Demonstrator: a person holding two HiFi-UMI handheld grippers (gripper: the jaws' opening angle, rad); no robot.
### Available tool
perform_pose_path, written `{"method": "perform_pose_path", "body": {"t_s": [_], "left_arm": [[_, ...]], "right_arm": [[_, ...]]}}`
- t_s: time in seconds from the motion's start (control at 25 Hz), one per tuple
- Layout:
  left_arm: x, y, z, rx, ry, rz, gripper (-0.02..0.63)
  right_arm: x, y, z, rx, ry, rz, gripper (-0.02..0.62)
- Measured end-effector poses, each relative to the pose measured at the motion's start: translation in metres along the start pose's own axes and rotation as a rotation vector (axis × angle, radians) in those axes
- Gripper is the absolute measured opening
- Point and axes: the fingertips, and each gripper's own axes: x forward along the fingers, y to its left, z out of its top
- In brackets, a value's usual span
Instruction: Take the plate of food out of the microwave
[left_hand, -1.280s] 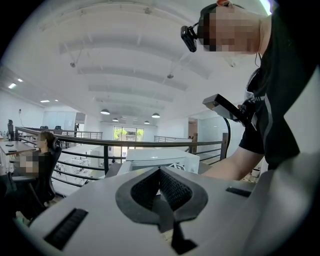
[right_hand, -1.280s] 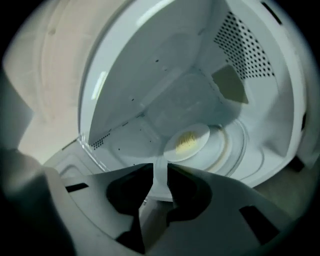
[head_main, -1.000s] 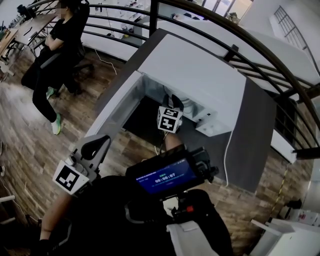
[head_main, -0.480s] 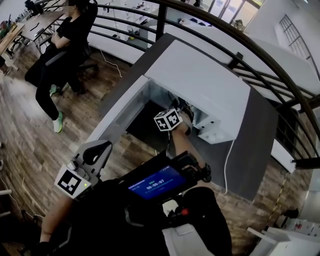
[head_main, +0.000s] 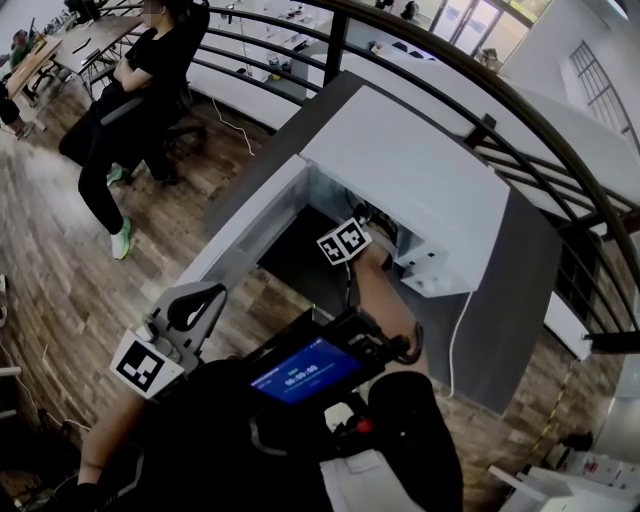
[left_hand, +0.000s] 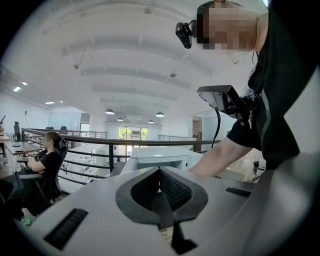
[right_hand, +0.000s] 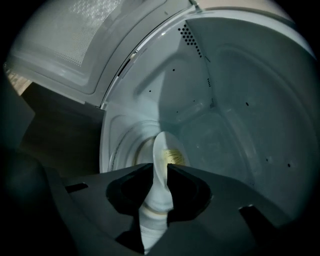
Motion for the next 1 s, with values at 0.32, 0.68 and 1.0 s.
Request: {"method": "perform_pose_path", "body": {"t_s": [0.32,0.68,1.0], "left_arm": [[-0.004,0.008,0.000,0.000,0.004,0.025,0.003],[-0.001,0.007,-0.002,-0.002,0.012,0.022,0.002],[-0.001,0.008,-0.004,-0.005,0.018,0.029,0.003]], "right_arm": [[0.008,0.002,0.000,-0.065,0.010,0.000,0.067],[0.015,0.000,0.002,-0.077,0.022,0.014,0.066],[0.014,0.004,0.002,-0.062,0.021,0.032,0.022]]}}
